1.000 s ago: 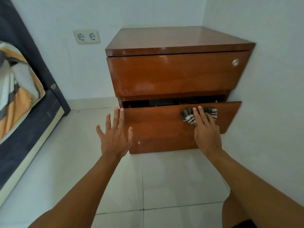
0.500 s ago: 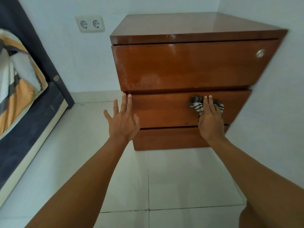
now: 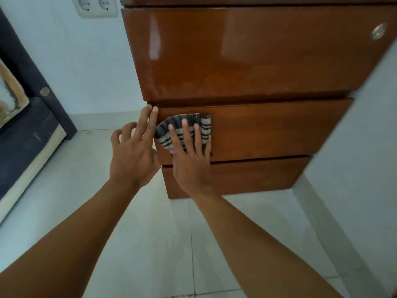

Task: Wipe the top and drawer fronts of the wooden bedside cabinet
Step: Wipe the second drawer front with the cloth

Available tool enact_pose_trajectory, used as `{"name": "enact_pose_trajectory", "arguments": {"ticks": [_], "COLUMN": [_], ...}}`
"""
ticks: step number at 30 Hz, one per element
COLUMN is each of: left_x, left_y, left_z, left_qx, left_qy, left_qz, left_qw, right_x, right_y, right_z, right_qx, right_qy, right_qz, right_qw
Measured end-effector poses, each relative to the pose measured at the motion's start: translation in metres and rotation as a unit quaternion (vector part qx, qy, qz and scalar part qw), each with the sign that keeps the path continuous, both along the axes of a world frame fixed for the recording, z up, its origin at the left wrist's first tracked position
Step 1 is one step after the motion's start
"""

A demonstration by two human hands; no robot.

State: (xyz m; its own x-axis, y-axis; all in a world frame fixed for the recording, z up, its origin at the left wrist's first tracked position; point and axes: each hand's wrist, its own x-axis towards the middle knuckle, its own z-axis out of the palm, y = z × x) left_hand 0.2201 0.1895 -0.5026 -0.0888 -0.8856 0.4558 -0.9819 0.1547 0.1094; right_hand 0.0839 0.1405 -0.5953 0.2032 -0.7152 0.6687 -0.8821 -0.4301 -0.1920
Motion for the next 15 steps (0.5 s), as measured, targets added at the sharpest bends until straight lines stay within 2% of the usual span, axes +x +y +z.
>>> {"name": "enact_pose_trajectory", "arguments": {"ticks": [7, 11, 15], "left_x": [-0.002, -0.009, -0.016], "left_y": [-0.018, -0.02, -0.021], "left_z": [-0.023, -0.027, -0.029], "left_qx": [-0.043, -0.058, -0.056], "left_qy": [-0.008, 0.006, 0.022], "left_qz": [0.054, 0.062, 0.068], "left_qw": [0.998, 0.996, 0.996], "right_x": [-0.071, -0.142, -0.21], "right_y": [-0.028, -0.037, -0.039], "right_z": [-0.016, -0.023, -0.023], "right_qx": [-0.063, -0.063, -0.053], "right_qy": [0.054, 0.081, 0.068], "right_qz": [-0.045, -0.086, -0.138], "right_qw": [0.996, 0.991, 0.987]}}
